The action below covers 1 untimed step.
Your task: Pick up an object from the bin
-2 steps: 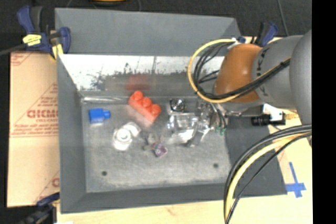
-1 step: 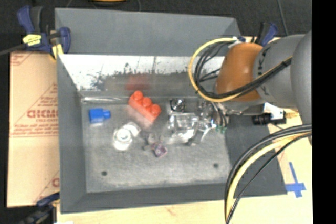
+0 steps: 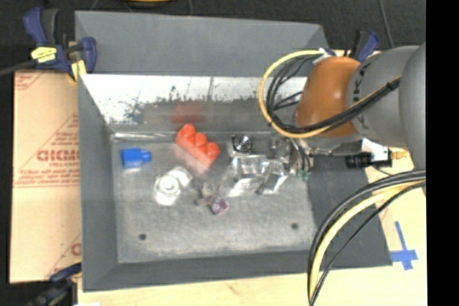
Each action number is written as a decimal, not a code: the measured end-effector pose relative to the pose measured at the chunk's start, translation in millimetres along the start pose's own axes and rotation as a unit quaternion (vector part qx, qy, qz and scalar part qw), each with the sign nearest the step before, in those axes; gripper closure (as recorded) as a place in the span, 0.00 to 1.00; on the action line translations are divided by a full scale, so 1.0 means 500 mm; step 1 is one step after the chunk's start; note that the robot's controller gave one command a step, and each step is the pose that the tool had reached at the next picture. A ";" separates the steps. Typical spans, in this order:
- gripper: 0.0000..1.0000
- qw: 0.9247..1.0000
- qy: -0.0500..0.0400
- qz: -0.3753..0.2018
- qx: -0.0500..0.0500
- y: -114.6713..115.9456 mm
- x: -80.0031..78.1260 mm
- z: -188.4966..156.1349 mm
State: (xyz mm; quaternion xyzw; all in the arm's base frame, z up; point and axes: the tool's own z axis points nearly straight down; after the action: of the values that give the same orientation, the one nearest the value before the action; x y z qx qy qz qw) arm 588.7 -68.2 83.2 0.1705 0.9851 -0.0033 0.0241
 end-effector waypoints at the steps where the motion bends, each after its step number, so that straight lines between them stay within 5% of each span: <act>1: 1.00 1.000 0.021 -0.001 0.001 -0.002 -0.007 -0.062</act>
Offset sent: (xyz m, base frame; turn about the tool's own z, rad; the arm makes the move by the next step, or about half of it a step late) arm -0.0003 -0.0001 0.0286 0.0000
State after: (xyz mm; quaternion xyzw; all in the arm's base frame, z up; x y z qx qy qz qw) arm 590.2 -70.0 114.4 0.1701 0.9854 -0.0009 0.0035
